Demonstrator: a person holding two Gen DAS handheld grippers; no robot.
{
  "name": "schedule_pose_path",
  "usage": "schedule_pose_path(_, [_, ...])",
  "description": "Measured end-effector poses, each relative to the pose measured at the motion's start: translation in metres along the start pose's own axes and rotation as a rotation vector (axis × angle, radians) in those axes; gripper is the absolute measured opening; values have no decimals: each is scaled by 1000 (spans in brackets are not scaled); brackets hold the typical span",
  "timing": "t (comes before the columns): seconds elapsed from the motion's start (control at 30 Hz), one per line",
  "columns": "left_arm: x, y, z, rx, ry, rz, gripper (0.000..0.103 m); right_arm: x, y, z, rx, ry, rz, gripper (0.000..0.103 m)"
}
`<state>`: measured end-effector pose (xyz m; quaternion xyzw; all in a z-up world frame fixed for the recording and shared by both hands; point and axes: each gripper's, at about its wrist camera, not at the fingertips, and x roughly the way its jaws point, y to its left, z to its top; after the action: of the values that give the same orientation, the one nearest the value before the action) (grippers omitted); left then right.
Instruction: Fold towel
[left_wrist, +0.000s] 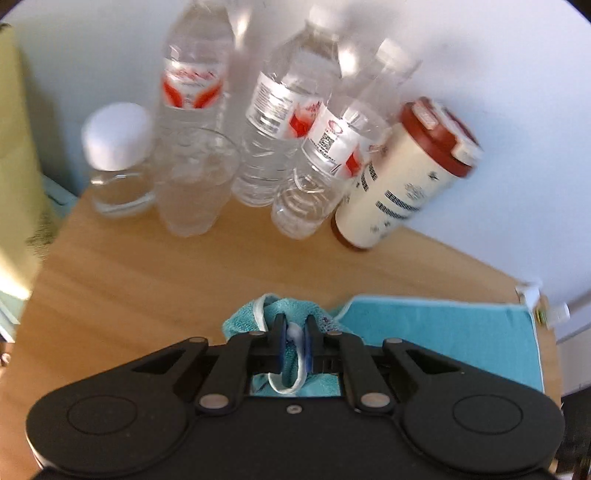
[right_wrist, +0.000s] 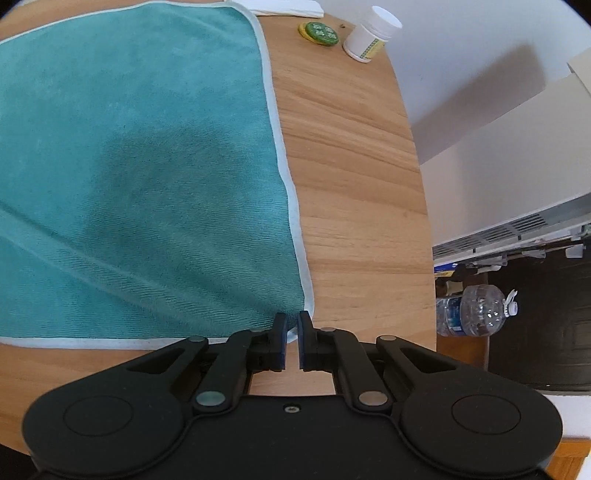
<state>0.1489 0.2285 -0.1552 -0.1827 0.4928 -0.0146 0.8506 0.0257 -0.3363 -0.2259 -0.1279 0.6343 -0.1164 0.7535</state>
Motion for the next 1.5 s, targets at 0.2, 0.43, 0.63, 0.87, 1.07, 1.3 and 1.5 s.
schedule_pose_path(0.2, [34, -29, 2, 88, 74, 3, 47, 3, 2, 4, -5, 3, -8, 6])
schedule_pose_path(0.43, [1, -11, -10, 110, 51, 50, 65, 2, 2, 0, 1, -14, -3, 5])
schedule_pose_path(0.63, [-16, -16, -27, 357, 27, 61, 73, -1, 0, 2, 15, -2, 18, 5])
schedule_pose_path(0.87, [0, -31, -45, 609, 45, 97, 73, -25, -2, 11, 52, -84, 72, 9])
schedule_pose_path(1.07, [29, -26, -22, 513, 56, 52, 73, -35, 12, 16, 26, -98, 109, 9])
schedule_pose_path(1.3, [54, -14, 2, 372, 99, -15, 60, -30, 13, 16, 82, -64, 163, 9])
schedule_pose_path(1.5, [71, -1, 9, 298, 159, -25, 19, -24, 12, 13, 119, -33, 179, 9])
